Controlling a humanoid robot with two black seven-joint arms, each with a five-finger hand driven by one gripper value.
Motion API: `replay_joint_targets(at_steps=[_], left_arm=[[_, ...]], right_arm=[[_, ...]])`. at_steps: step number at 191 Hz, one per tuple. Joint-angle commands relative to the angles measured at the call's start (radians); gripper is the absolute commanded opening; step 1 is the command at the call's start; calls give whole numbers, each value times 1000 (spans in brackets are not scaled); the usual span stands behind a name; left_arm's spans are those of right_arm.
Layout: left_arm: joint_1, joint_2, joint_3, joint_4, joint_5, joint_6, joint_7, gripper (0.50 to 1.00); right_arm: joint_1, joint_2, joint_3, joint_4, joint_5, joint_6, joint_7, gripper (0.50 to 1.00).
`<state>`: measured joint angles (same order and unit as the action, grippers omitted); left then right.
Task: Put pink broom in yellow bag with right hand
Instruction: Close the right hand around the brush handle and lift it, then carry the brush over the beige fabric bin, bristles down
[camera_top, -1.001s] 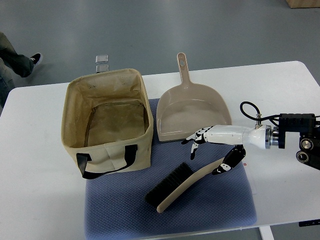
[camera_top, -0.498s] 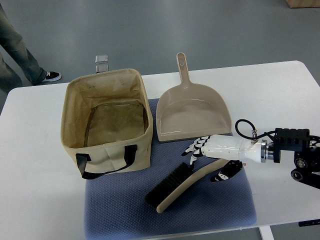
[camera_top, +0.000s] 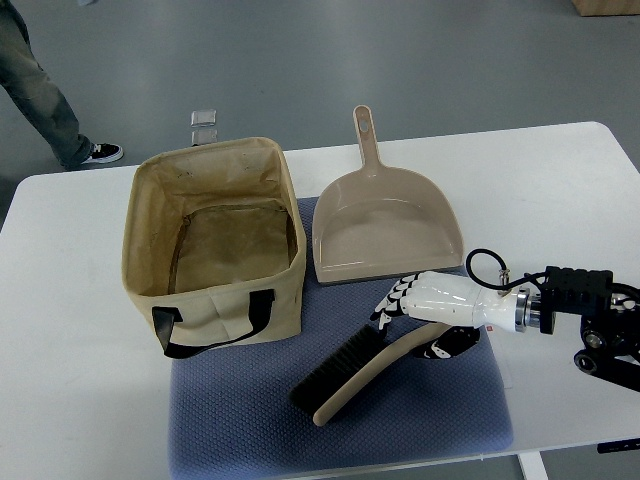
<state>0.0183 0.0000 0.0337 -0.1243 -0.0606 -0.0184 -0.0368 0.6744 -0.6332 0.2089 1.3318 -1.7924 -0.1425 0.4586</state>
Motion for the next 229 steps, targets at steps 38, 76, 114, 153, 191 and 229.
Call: replay_joint_targets(at_steps=[38, 76, 114, 153, 191, 229], left_arm=[[0, 0, 0, 0, 1, 0, 0, 1000], [0, 0, 0, 0, -1, 0, 0, 1000], [0, 0, 0, 0, 1, 0, 0, 1000], [0, 0, 0, 0, -1, -1, 0, 1000], [0, 0, 0, 0, -1, 0, 0, 1000], [0, 0, 0, 0, 1, 0, 0, 1000]], right_arm=[[-6, -8, 0, -6, -16, 0, 0, 592], [-13, -8, 3, -13, -16, -31, 2, 500], [-9, -25, 20, -20, -4, -91, 2, 500], [8, -108, 52, -20, 36, -135, 17, 500], [80, -204, 49, -20, 205, -155, 28, 500], [211, -281, 52, -29, 344, -120, 28, 500]])
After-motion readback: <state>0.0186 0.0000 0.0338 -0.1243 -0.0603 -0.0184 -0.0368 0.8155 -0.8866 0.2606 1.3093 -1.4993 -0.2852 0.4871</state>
